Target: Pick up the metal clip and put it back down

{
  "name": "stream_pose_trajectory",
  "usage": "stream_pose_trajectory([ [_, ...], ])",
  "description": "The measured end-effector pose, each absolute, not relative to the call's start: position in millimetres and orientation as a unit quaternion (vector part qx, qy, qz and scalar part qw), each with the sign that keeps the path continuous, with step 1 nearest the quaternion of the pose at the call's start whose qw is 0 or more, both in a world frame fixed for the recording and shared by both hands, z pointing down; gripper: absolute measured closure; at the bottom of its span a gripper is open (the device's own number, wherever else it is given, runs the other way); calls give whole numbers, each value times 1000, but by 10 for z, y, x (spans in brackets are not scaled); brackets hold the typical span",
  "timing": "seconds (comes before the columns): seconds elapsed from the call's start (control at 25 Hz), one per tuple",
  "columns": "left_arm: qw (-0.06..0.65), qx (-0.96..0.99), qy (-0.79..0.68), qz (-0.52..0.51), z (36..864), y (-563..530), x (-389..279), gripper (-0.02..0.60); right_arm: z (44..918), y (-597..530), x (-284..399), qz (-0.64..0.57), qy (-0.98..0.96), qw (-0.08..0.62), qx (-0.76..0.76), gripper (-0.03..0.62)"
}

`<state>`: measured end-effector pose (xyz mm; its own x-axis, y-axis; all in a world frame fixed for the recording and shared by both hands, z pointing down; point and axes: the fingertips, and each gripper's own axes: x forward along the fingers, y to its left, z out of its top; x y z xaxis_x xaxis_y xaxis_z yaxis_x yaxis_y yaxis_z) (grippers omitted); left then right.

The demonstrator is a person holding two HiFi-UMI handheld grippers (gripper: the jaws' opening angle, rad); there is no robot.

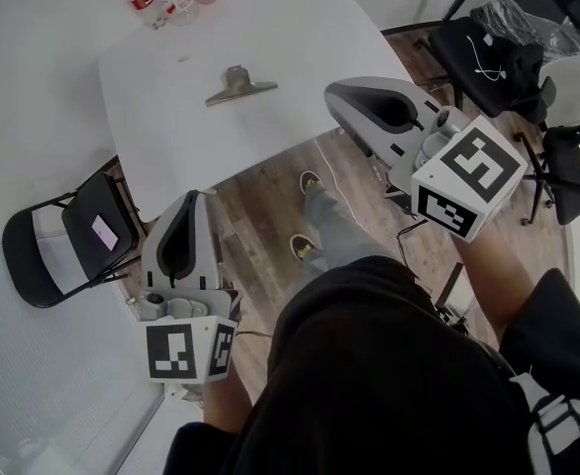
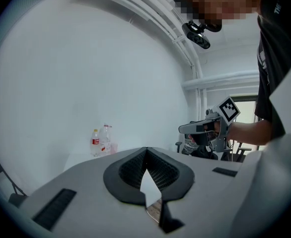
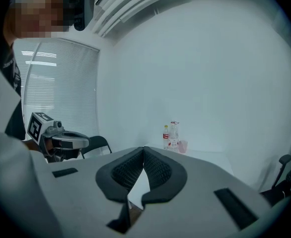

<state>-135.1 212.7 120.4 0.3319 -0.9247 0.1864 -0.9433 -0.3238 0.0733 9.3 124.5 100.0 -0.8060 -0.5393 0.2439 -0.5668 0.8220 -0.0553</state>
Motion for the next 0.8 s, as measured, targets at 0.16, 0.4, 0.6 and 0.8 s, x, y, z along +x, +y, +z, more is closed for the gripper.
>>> stream_pose_trajectory([
  [0.16, 86, 811, -576, 57, 1220, 2037, -1364, 560, 1056, 1174, 62, 66, -949, 113, 288, 576],
  [0.4, 92, 807, -580, 61, 1270, 1850, -1396, 560, 1130, 972, 5, 72, -951, 119, 278, 576],
  [0.6, 98, 803, -584, 66, 1319, 1633, -1468, 560, 1209, 744, -81, 76, -952, 123, 270, 576],
  [0.8, 105, 802, -584, 73, 1392, 1427, -1495, 560, 1298, 528, -124, 84, -952, 126, 265, 575],
])
